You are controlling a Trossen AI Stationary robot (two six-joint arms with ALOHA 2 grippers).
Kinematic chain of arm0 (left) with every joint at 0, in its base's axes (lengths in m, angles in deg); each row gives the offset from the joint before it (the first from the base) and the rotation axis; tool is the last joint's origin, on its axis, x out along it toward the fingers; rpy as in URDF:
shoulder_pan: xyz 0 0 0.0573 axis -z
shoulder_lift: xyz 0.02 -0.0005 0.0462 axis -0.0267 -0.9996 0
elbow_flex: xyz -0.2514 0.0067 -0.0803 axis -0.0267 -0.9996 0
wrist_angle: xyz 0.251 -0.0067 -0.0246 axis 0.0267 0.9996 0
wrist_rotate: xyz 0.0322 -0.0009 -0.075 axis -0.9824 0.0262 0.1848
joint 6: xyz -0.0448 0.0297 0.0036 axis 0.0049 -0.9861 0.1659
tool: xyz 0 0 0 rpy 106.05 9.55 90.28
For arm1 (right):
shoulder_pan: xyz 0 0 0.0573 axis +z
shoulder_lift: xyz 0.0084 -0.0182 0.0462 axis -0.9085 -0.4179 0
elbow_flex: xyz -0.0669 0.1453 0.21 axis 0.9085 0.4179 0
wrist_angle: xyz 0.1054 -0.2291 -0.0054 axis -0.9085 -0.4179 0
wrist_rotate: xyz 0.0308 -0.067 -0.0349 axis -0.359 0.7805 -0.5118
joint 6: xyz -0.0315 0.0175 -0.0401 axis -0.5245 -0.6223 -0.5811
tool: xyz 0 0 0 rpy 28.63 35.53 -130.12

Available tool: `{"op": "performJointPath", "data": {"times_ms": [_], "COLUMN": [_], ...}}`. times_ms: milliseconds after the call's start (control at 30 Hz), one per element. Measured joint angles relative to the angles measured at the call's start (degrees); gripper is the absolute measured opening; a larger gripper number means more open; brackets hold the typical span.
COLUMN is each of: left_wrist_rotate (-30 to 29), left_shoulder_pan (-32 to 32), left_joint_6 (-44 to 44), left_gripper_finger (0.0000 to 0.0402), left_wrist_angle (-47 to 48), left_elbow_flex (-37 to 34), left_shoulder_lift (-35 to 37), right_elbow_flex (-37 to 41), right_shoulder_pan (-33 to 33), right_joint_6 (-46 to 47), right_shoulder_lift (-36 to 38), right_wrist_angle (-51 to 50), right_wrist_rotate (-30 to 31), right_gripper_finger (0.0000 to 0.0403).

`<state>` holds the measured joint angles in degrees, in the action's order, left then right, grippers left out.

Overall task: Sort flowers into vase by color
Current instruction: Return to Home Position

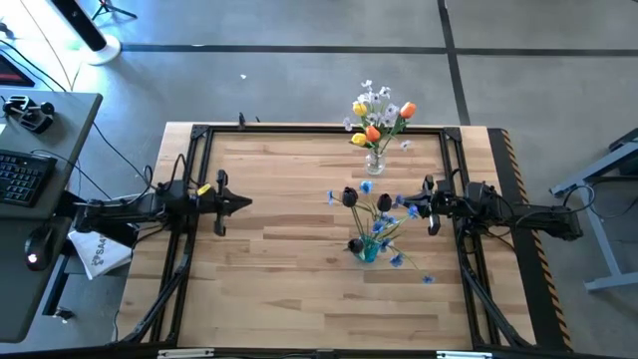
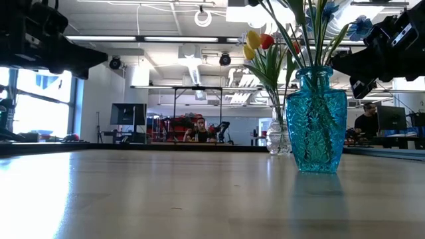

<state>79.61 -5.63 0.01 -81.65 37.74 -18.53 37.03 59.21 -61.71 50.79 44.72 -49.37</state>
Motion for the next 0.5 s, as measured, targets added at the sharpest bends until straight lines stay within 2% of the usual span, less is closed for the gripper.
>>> {"op": "performJointPath", "data": {"times_ms": [233,500], "left_wrist_rotate": [-0.01,-0.01], "left_shoulder_pan": [0.00,0.00], "left_joint_6": [3.50,3.52], "left_gripper_finger": [0.0005,0.0005], "left_wrist_angle": [-0.20,-0.10], "left_elbow_flex": [0.00,0.00], "left_shoulder_lift": [-0.53,-0.53], "right_elbow_flex": [0.00,0.00], "right_shoulder_pan": [0.00,0.00], "right_joint_6": [0.00,0.00], "right_shoulder_lift": [0.00,0.00], "right_wrist_angle": [0.00,0.00], "right_wrist_rotate": [0.00,0.00], "right_gripper_finger": [0.0000,0.0000]}}
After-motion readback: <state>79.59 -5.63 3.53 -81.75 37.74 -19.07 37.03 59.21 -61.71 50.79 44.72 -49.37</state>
